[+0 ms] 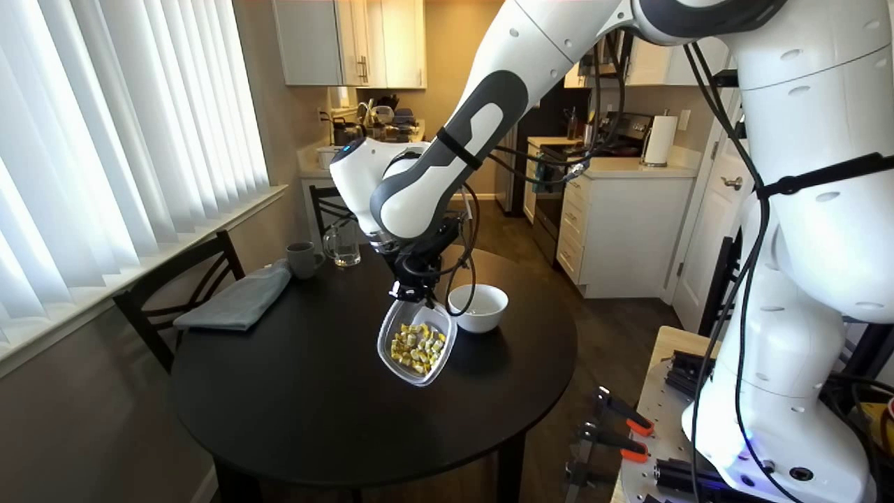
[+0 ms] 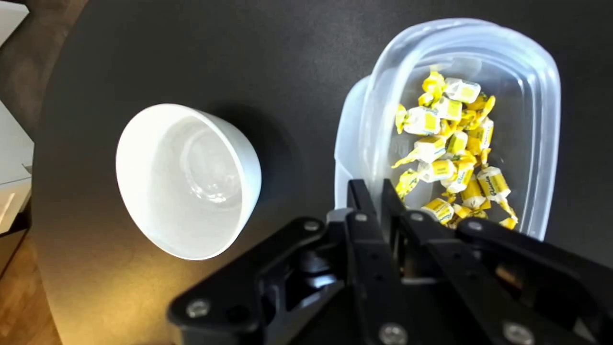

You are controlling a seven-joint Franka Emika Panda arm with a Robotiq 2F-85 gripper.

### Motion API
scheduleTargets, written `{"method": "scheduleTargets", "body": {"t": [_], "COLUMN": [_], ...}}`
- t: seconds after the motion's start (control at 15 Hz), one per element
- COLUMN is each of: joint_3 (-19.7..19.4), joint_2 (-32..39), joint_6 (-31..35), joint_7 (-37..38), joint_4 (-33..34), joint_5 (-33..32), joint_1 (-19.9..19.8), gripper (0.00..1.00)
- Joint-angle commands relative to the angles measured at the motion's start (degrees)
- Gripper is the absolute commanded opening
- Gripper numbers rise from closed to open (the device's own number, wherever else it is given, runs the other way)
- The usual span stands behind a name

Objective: Pour the contents in the container into the bowl

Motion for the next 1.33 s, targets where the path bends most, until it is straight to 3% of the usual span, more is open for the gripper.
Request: {"method": "scheduleTargets", "body": {"t": [0.0,0.73,1.27], "joint_3": [1.08,-2.30,-5.10], "joint_2": [-4.24,-10.74,-9.41], "joint_6": [-0.99,-2.64,-3.78], "joint_7": [-0.15,6.35,14.76], "joint_4": [-1.64,-2.09,-0.80], "joint_5": [0.89,-2.68,-5.90], "joint_1": [-3.32,-10.29,-14.36], "gripper": [0.05,0.05,0.05]}}
